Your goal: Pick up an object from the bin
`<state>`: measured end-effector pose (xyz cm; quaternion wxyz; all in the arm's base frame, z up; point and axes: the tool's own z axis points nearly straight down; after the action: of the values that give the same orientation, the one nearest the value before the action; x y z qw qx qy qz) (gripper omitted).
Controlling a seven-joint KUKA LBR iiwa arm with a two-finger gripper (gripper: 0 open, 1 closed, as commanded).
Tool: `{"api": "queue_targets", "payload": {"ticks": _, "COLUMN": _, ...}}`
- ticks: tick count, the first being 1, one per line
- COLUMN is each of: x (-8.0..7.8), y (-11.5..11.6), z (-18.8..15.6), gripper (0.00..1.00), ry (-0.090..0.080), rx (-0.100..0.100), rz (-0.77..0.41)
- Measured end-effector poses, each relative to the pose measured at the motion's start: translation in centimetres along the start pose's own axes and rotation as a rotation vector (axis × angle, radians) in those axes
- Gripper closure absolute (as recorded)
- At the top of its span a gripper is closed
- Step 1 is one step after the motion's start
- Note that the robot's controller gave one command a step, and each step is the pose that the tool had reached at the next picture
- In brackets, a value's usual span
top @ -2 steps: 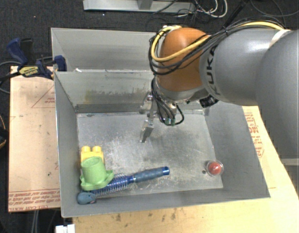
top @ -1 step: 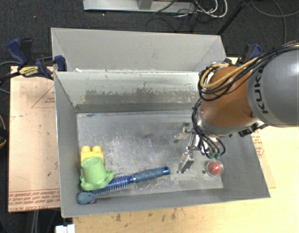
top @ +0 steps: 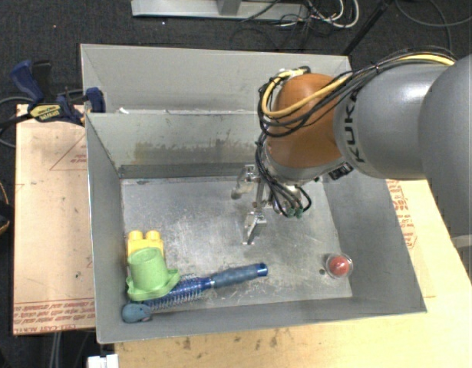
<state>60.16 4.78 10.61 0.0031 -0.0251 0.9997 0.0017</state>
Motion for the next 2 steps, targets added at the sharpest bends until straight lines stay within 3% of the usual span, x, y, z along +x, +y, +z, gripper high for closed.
{"api": "queue_targets", "payload": {"ticks": 1, "x": 3.9, "y": -11.9, "z": -3.6, "gripper": 0.00, "ry": 0.005, "rx": 0.005, "rz": -0.222}}
{"api": "queue_targets", "payload": {"ticks": 2, "x": -0.2, "y": -5.1, "z": 0.2, "gripper": 0.00, "ry": 0.003, "rx": -0.002, "rz": -0.272}}
